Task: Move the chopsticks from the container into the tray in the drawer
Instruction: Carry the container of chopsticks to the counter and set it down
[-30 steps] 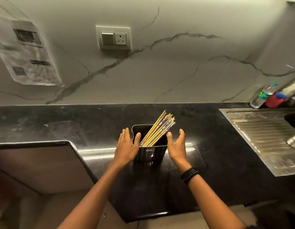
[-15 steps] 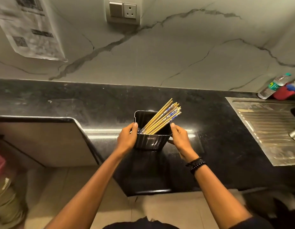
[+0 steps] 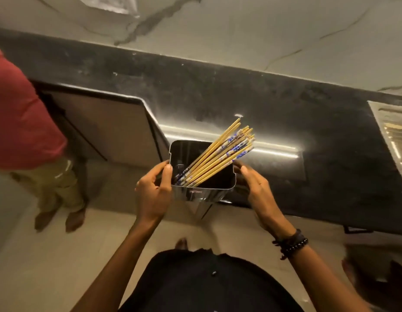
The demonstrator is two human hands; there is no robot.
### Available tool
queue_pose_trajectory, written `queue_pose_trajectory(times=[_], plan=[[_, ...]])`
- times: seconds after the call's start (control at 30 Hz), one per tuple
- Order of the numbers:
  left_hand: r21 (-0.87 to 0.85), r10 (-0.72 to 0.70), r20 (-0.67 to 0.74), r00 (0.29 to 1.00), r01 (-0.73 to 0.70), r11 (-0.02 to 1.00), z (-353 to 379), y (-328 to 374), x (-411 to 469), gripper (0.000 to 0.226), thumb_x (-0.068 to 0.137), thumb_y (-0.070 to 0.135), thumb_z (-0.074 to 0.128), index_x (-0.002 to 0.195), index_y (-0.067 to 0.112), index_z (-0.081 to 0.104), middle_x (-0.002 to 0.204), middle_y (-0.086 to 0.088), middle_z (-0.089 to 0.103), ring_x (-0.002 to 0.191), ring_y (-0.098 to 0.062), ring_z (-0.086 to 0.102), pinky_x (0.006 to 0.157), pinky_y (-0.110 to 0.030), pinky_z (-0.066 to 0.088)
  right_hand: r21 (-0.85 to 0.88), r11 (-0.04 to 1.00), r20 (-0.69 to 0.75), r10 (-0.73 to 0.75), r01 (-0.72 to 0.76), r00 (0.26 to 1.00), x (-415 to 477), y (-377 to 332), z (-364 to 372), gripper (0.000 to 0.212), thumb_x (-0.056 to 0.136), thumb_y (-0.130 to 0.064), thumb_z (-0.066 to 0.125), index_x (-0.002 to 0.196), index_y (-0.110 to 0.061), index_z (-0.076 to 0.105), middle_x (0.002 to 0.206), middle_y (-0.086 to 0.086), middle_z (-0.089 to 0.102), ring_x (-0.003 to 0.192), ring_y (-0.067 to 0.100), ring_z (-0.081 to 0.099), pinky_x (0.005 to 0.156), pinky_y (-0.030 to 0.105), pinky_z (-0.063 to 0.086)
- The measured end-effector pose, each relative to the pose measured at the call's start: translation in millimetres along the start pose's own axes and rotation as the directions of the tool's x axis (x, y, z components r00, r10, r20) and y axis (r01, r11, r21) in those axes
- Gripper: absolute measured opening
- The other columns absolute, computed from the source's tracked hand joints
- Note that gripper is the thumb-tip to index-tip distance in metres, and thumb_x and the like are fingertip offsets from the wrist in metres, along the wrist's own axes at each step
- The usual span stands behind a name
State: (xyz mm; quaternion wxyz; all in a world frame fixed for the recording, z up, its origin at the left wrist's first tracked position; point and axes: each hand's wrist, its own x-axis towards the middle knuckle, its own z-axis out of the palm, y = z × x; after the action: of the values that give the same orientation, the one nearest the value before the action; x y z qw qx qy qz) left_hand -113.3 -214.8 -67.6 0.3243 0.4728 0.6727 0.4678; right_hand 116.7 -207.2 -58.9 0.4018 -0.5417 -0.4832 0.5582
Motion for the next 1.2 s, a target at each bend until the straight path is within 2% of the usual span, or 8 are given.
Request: queue_pose_trajectory(times=[0.1, 0.23, 0.33, 0.47, 0.6, 0.9, 1.07, 1.2], plan=[[-0.009, -0.053, -0.086, 0.995, 0.052, 0.999, -16, -13, -32, 0.031, 0.094, 0.034, 0.048, 0.120, 0.024, 0.061, 0.094, 0.021, 0.063, 0.089, 0.014, 0.060, 0.076, -0.017, 0.051, 0.006, 1.000, 0.113, 0.011, -0.012, 0.993, -14, 9, 9, 0.033, 0.104, -0.022, 0.038, 0.133, -0.026, 0.053, 0.126, 0.023, 0.056, 0.110, 0.032, 0.060, 0.090, 0.032, 0.055], [-0.073, -0.150, -0.200, 0.968, 0.138, 0.988, -19, -26, -76, 0.032, 0.097, 0.026, 0.046, 0.126, 0.018, 0.057, 0.100, 0.020, 0.062, 0.090, 0.013, 0.061, 0.071, -0.017, 0.054, -0.037, 0.999, 0.286, 0.009, 0.001, 0.958, -26, 21, 11, 0.031, 0.104, -0.018, 0.039, 0.130, -0.028, 0.052, 0.123, 0.004, 0.062, 0.106, 0.004, 0.063, 0.085, 0.023, 0.053], [-0.120, -0.245, -0.315, 0.917, 0.218, 0.969, -13, -33, -117, 0.031, 0.100, 0.018, 0.043, 0.129, 0.016, 0.055, 0.108, 0.008, 0.061, 0.093, 0.014, 0.058, 0.069, -0.006, 0.050, -0.067, 0.997, 0.411, 0.004, 0.026, 0.911, -33, 33, 9, 0.030, 0.104, -0.021, 0.040, 0.132, -0.024, 0.051, 0.128, 0.001, 0.062, 0.118, 0.013, 0.061, 0.094, 0.030, 0.053], [-0.207, -0.353, -0.430, 0.831, 0.290, 0.934, -5, -45, -178, 0.032, 0.098, 0.024, 0.043, 0.128, 0.025, 0.055, 0.117, 0.001, 0.062, 0.107, -0.017, 0.062, 0.080, -0.031, 0.058, -0.104, 0.994, 0.581, 0.047, 0.017, 0.813, -47, 48, 5, 0.029, 0.104, -0.020, 0.040, 0.130, -0.029, 0.049, 0.128, -0.004, 0.060, 0.118, 0.010, 0.060, 0.091, 0.027, 0.053], [-0.264, -0.439, -0.524, 0.730, 0.351, 0.898, 0, -55, -241, 0.034, 0.099, 0.020, 0.044, 0.132, 0.023, 0.053, 0.117, -0.001, 0.063, 0.106, -0.017, 0.063, 0.082, -0.035, 0.058, -0.161, 0.987, 0.725, 0.106, 0.017, 0.680, -69, 65, 6, 0.033, 0.100, -0.027, 0.041, 0.132, -0.026, 0.048, 0.132, 0.001, 0.057, 0.120, 0.014, 0.059, 0.092, 0.029, 0.053], [-0.436, -0.578, -0.709, 0.405, 0.392, 0.810, -12, -63, -384, 0.034, 0.100, 0.017, 0.042, 0.132, 0.019, 0.054, 0.116, 0.004, 0.061, 0.104, -0.011, 0.061, 0.084, -0.028, 0.055, -0.314, 0.945, 0.901, 0.264, 0.097, 0.343, -147, 100, 52, 0.041, 0.098, -0.035, 0.043, 0.136, -0.023, 0.048, 0.138, 0.004, 0.055, 0.125, 0.021, 0.056, 0.098, 0.040, 0.052], [-0.564, -0.632, -0.750, 0.193, 0.313, 0.764, -29, -69, -455, 0.030, 0.100, 0.016, 0.043, 0.124, 0.020, 0.059, 0.105, 0.014, 0.063, 0.102, -0.009, 0.062, 0.089, -0.033, 0.054, -0.365, 0.921, 0.927, 0.346, 0.139, 0.141, -204, 113, 102, 0.026, 0.105, -0.024, 0.038, 0.120, -0.043, 0.046, 0.129, -0.015, 0.052, 0.119, 0.007, 0.055, 0.091, 0.024, 0.052], [-0.643, -0.665, -0.747, 0.011, 0.241, 0.727, -49, -77, -518, 0.028, 0.099, 0.016, 0.044, 0.120, 0.029, 0.058, 0.103, 0.016, 0.061, 0.104, -0.011, 0.060, 0.096, -0.039, 0.051, -0.383, 0.900, 0.920, 0.392, 0.209, -0.001, -260, 127, 150, 0.028, 0.103, -0.028, 0.040, 0.124, -0.046, 0.044, 0.140, -0.005, 0.049, 0.131, 0.017, 0.049, 0.103, 0.039, 0.047]])
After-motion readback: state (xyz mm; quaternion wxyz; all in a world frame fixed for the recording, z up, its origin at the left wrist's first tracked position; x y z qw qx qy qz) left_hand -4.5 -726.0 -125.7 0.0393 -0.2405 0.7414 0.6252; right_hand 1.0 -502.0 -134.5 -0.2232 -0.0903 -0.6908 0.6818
